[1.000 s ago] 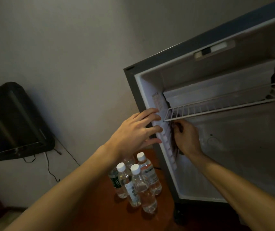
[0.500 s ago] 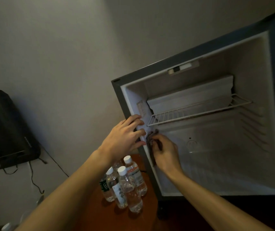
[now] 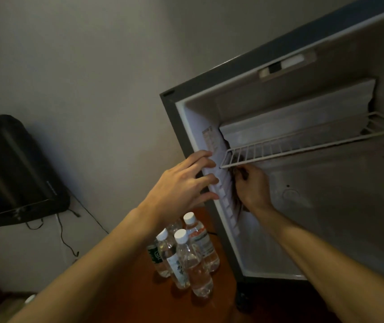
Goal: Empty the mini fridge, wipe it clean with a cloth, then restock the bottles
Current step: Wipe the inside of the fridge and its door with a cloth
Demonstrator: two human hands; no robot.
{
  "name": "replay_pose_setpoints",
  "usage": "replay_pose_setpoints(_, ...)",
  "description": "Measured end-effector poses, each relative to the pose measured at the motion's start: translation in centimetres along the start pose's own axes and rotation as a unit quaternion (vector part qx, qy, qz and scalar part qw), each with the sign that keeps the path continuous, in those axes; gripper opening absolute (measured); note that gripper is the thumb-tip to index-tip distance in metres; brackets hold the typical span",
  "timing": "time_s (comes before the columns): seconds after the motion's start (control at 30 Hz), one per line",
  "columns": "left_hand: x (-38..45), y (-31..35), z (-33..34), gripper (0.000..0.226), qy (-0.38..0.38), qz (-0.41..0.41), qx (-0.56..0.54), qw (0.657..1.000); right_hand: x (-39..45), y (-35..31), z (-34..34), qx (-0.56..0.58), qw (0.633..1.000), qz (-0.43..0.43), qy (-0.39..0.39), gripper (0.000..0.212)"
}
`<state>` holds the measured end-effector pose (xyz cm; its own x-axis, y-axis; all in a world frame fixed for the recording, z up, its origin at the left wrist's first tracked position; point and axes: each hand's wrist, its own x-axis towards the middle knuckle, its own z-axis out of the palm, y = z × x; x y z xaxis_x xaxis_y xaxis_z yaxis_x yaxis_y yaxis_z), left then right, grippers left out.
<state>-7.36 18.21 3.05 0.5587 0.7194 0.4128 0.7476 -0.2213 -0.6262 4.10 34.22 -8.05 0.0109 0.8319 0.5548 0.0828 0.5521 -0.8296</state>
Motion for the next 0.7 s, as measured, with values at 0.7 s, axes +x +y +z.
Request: replay_pose_setpoints(0.7,0.8,0.9,-1.0,0.037,-0.037,-0.045,-0.032,0.998,-8.2,-3.9,-3.1,0.089,0.994,0.016,-0.058,0.017)
